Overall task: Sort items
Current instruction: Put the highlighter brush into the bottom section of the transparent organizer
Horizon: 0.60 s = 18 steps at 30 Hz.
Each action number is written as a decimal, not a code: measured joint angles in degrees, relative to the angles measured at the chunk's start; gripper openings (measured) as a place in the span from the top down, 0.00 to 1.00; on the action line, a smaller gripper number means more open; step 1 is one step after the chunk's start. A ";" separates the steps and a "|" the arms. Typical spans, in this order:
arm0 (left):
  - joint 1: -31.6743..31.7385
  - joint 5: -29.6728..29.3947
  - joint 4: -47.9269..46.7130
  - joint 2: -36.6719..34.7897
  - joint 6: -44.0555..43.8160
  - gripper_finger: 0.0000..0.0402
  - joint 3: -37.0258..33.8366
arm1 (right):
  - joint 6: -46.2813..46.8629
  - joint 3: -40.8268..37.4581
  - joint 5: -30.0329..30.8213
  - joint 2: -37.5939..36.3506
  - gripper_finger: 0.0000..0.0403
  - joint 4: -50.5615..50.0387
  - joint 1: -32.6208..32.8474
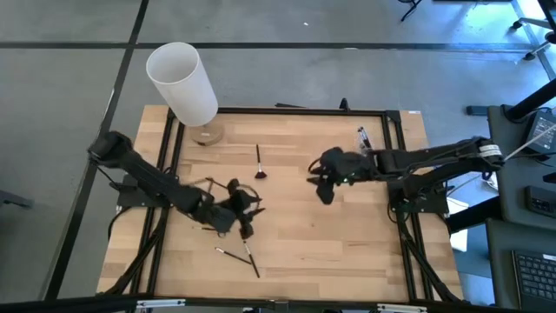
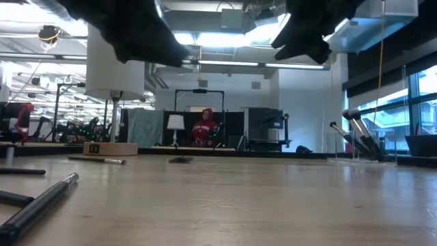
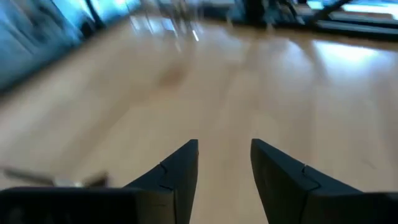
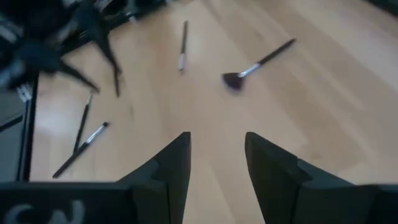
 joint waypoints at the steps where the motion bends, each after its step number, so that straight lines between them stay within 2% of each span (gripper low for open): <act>1: 0.53 3.55 -3.31 -2.21 -2.54 0.64 0.00 | 0.05 0.00 0.06 1.11 0.62 1.03 1.05; 4: 1.45 12.07 -10.18 -7.21 -8.88 0.64 0.00 | 0.25 -0.02 0.04 4.66 0.62 5.60 4.67; 6: 1.37 14.87 -12.14 -8.89 -9.22 0.64 0.00 | 0.17 -0.03 0.01 6.88 0.62 8.61 7.24; 12: 0.31 9.96 -13.94 -7.60 -0.51 0.64 0.00 | -2.77 -0.04 4.33 13.28 0.62 13.30 13.42; 15: 2.35 6.07 -15.06 -5.90 3.81 0.64 -0.04 | -3.39 -0.07 4.70 16.59 0.62 13.06 14.63; 16: 4.05 6.19 -16.36 -5.52 4.11 0.64 -0.02 | -3.58 -0.07 4.27 17.69 0.62 13.03 14.82; 18: 9.58 11.57 -19.05 -4.63 3.45 0.64 -0.02 | -3.82 -0.07 4.09 20.05 0.62 13.44 15.19</act>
